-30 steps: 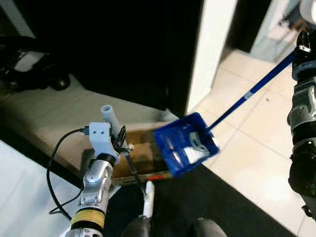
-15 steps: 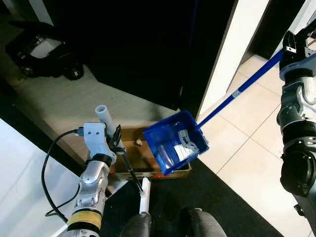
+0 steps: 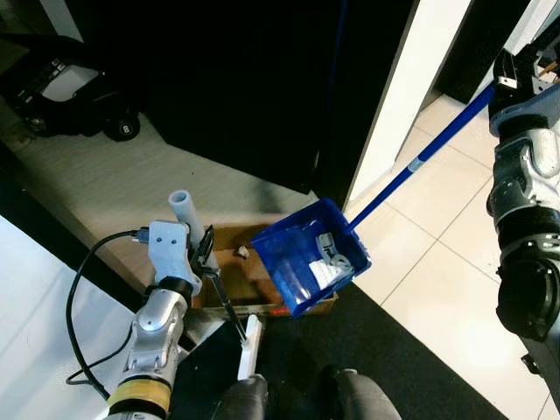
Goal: Sweep floor
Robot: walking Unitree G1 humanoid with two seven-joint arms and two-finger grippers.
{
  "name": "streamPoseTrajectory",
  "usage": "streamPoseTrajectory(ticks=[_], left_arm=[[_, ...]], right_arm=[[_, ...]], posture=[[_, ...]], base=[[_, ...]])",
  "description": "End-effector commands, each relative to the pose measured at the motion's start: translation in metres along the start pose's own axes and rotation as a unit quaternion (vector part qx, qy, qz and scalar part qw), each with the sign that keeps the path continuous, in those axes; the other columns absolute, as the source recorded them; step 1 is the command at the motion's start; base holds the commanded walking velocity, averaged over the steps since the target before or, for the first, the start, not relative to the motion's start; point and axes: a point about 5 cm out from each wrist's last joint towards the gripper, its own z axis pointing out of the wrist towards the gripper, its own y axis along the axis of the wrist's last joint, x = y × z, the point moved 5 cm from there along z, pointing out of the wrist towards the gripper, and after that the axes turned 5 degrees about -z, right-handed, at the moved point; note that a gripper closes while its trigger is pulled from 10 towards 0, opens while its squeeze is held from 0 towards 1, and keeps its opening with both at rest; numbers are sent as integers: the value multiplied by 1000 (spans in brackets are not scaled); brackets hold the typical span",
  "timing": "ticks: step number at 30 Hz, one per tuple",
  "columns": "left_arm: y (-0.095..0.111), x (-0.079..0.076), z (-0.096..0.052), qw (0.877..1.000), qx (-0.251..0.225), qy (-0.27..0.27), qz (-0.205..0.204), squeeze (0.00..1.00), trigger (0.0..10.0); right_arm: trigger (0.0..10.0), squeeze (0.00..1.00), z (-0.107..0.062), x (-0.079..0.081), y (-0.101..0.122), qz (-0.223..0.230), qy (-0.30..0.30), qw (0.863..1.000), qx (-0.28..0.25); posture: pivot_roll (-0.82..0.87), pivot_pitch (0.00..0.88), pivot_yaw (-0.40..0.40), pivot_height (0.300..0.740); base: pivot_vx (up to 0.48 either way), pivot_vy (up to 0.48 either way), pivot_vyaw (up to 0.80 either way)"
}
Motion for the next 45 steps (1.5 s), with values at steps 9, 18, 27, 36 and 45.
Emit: streamPoseTrajectory(ticks=[9, 18, 27, 36, 45], left_arm=[[4, 22, -16, 998, -3, 10, 57, 0, 10000], [14, 35, -38, 997, -21, 37, 63, 0, 10000], [14, 35, -47, 997, -27, 51, 53, 0, 10000], [17, 23, -42, 998, -31, 42, 43, 0, 10000], [17, 19, -41, 998, -33, 39, 39, 0, 10000]], right_arm=[[10000, 0, 11, 17, 20, 4, 19, 999, -39], [10000, 0, 20, 38, 24, -9, 36, 999, -33], [10000, 0, 20, 103, 22, -22, 143, 989, -36], [10000, 0, 1, 161, 10, -89, 241, 965, -55], [10000, 0, -19, 196, 7, -129, 293, 942, -96]], posture=[[57, 132, -101, 740], [111, 175, -140, 740], [112, 177, -160, 740], [101, 173, -158, 740], [97, 169, -155, 740]], base=[[0, 0, 0], [0, 0, 0], [0, 0, 0], [0, 0, 0], [0, 0, 0]])
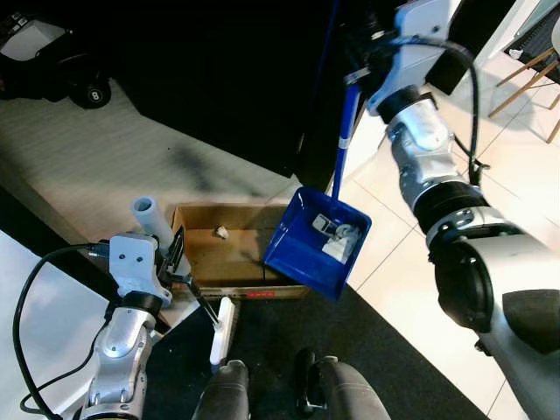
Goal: Sweep floor
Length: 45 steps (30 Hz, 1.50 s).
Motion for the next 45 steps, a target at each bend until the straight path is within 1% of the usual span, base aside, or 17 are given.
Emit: streamPoseTrajectory(ticks=[1, 2, 3, 4, 6, 8, 11, 12, 14, 15, 16, 20, 25, 32, 36, 41, 45], left_arm=[[-9, -4, -5, 1000, 19, 1, 5, 0, 10000], [-9, -4, -5, 1000, 19, 1, 5, 0, 10000], [-9, -4, -4, 1000, 19, 1, 5, 0, 10000], [-9, -4, -4, 1000, 19, 1, 5, 0, 10000], [-8, -4, -4, 1000, 19, 0, 5, 0, 10000], [-8, -4, -4, 1000, 19, 0, 5, 0, 10000], [-8, -5, -3, 1000, 19, -2, 6, 0, 10000], [-8, -5, -3, 1000, 19, -2, 6, 0, 10000], [-8, -6, -2, 1000, 18, -4, 6, 0, 10000], [-8, -6, -2, 1000, 18, -4, 6, 0, 10000], [-8, -6, -2, 1000, 18, -5, 7, 0, 10000], [-8, -7, -2, 1000, 18, -6, 7, 0, 10000], [-8, -7, -1, 1000, 18, -7, 8, 0, 10000], [-7, -6, 0, 1000, 18, -8, 9, 0, 10000], [-7, -6, 0, 1000, 18, -8, 9, 0, 10000], [-7, -6, 0, 1000, 17, -8, 8, 0, 10000], [-7, -7, 0, 1000, 17, -8, 7, 0, 10000]], right_arm=[[10000, 0, 0, -1, 10, -21, -3, 999, -30], [10000, 0, 0, -1, 10, -21, -3, 999, -30], [10000, 0, 0, 8, 11, -38, 6, 999, -38], [10000, 0, 0, 8, 11, -38, 6, 999, -38], [10000, 0, 0, 22, 15, -65, 22, 996, -52], [10000, 0, 0, 22, 15, -65, 22, 996, -52], [10000, 0, 1, 36, 21, -95, 22, 992, -75], [10000, 0, 1, 36, 21, -95, 22, 992, -75], [10000, 0, 0, 42, 23, -108, 14, 990, -87], [10000, 0, 0, 42, 23, -108, 14, 990, -87], [10000, 0, -2, 46, 23, -107, 10, 990, -93], [10000, 0, -6, 50, 20, -92, 1, 991, -92], [10000, 0, -10, 54, 16, -89, -6, 992, -89], [10000, 0, -11, 64, 14, -106, -21, 990, -88], [10000, 0, -11, 64, 13, -121, -27, 989, -84], [10000, 0, -10, 63, 14, -123, -37, 988, -84], [10000, 0, -9, 71, 18, -120, -28, 988, -96]], posture=[[97, 169, -155, 740], [97, 169, -155, 740], [97, 167, -154, 740], [97, 167, -154, 740], [96, 167, -153, 740], [96, 167, -153, 740], [96, 163, -151, 740], [96, 163, -151, 740], [96, 159, -149, 740], [96, 159, -149, 740], [96, 158, -149, 740], [95, 155, -148, 740], [95, 153, -146, 740], [95, 157, -144, 740], [93, 158, -145, 740], [93, 157, -145, 740], [91, 159, -147, 740]], base=[[0, 0, 0], [0, 0, 0], [0, 0, 0], [0, 0, 0], [0, 0, 0], [0, 0, 0], [0, 0, 0], [0, 0, 0], [0, 0, 0], [0, 0, 0], [0, 0, 0], [0, 0, 0], [0, 0, 0], [0, 0, 0], [0, 0, 0], [0, 0, 0], [0, 0, 0]])
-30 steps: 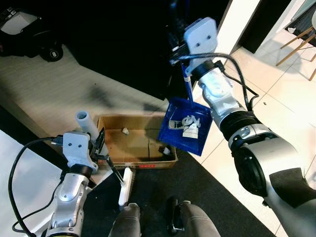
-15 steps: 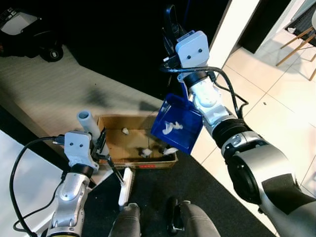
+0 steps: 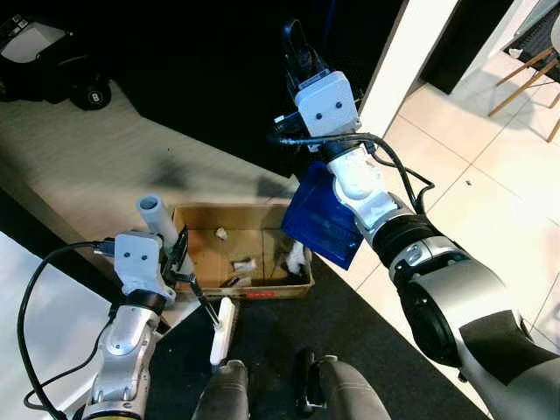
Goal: Sweep floor
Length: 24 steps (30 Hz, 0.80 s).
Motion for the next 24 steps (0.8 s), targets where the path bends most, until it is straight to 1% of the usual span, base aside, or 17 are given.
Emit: streamPoseTrajectory(ticks=[1, 3, 4, 5, 6, 7, 9, 11, 12, 15, 16, 18, 19, 20, 23, 24], left_arm=[[-7, -2, -2, 1000, 16, -1, 8, 0, 10000], [-7, -2, -2, 1000, 16, -1, 8, 0, 10000], [-8, -3, -2, 1000, 17, 0, 8, 0, 10000], [-8, -3, -2, 1000, 17, 0, 8, 0, 10000], [-8, -3, -2, 1000, 17, 0, 8, 0, 10000], [-8, -3, -2, 1000, 17, 0, 8, 0, 10000], [-8, -1, -1, 1000, 19, 2, 6, 0, 10000], [-9, 0, 0, 1000, 21, 4, 1, 0, 10000], [-9, 0, 0, 1000, 21, 4, 1, 0, 10000], [-10, -1, 5, 1000, 21, 1, -5, 0, 10000], [-9, -2, 7, 1000, 20, 0, -7, 0, 10000], [-9, -5, 12, 1000, 19, -4, -10, 0, 10000], [-9, -6, 13, 1000, 19, -7, -10, 0, 10000], [-8, -8, 15, 1000, 18, -12, -9, 0, 10000], [-8, -10, 17, 1000, 18, -15, -8, 0, 10000], [-8, -10, 18, 1000, 18, -17, -8, 0, 10000]], right_arm=[[10000, 0, 6, 2, 14, -2, 3, 999, -33], [10000, 0, 5, 0, 12, 3, -3, 1000, -27], [10000, 0, 5, -10, 3, 16, -30, 999, -2], [10000, 0, 5, -10, 3, 16, -30, 999, -2], [10000, 0, 5, -18, -2, 23, -46, 999, 13], [10000, 0, 5, -18, -2, 23, -46, 999, 13], [10000, 0, 4, -45, -16, 39, -81, 995, 48], [10000, 0, 3, -70, -25, 51, -109, 990, 67], [10000, 0, 3, -70, -25, 51, -109, 990, 67], [10000, 0, 1, -103, -31, 48, -141, 986, 79], [10000, 0, -1, -109, -35, 46, -146, 984, 88], [10000, 0, -7, -113, -45, 41, -142, 982, 115], [10000, 0, -9, -112, -48, 40, -136, 982, 122], [10000, 0, -12, -109, -53, 25, -121, 983, 133], [10000, 0, -15, -107, -57, 16, -110, 983, 143], [10000, 0, -17, -105, -61, 12, -101, 983, 155]], posture=[[92, 160, -148, 740], [92, 160, -148, 740], [99, 157, -151, 740], [99, 157, -151, 740], [99, 157, -151, 740], [99, 157, -151, 740], [90, 151, -143, 740], [80, 146, -133, 740], [80, 146, -133, 740], [67, 143, -123, 740], [67, 143, -123, 740], [55, 141, -110, 740], [53, 140, -107, 740], [53, 138, -102, 740], [49, 137, -99, 740], [49, 137, -99, 740]], base=[[0, 0, 0], [0, 0, 0], [0, 0, 0], [0, 0, 0], [0, 0, 0], [0, 0, 0], [0, 0, 0], [0, 0, 0], [0, 0, 0], [0, 0, 0], [0, 0, 0], [0, 0, 0], [0, 0, 0], [0, 0, 0], [0, 0, 0], [0, 0, 0]])
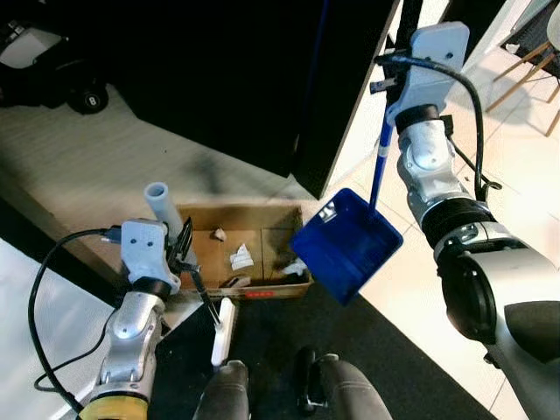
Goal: Sweep floor
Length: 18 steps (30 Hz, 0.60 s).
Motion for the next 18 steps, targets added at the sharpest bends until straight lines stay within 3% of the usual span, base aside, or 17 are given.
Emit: streamPoseTrajectory(ticks=[1, 7, 12, 15, 17, 18], left_arm=[[-9, -6, -2, 1000, 17, -10, 1, 0, 10000], [-10, -5, 0, 1000, 18, -10, 1, 0, 10000], [-12, -5, -2, 1000, 21, -11, 3, 0, 10000], [-13, -6, -3, 1000, 21, -11, 3, 0, 10000], [-13, -6, -2, 1000, 21, -10, 2, 0, 10000], [-13, -6, -2, 1000, 21, -10, 2, 0, 10000]], right_arm=[[10000, 0, -3, -3, -10, -25, 14, 999, 21], [10000, 0, -4, -2, -19, -39, 41, 997, 45], [10000, 0, -10, 4, -32, -94, 91, 989, 73], [10000, 0, -11, 0, -34, -96, 89, 988, 78], [10000, 0, -9, -15, -33, -79, 57, 992, 80], [10000, 0, -9, -15, -33, -79, 57, 992, 80]], posture=[[44, 135, -96, 740], [45, 134, -95, 740], [46, 135, -100, 740], [46, 134, -101, 740], [49, 133, -101, 740], [49, 133, -101, 740]], base=[[0, 0, 0], [0, 0, 0], [0, 0, 0], [0, 0, 0], [0, 0, 0], [0, 0, 0]])
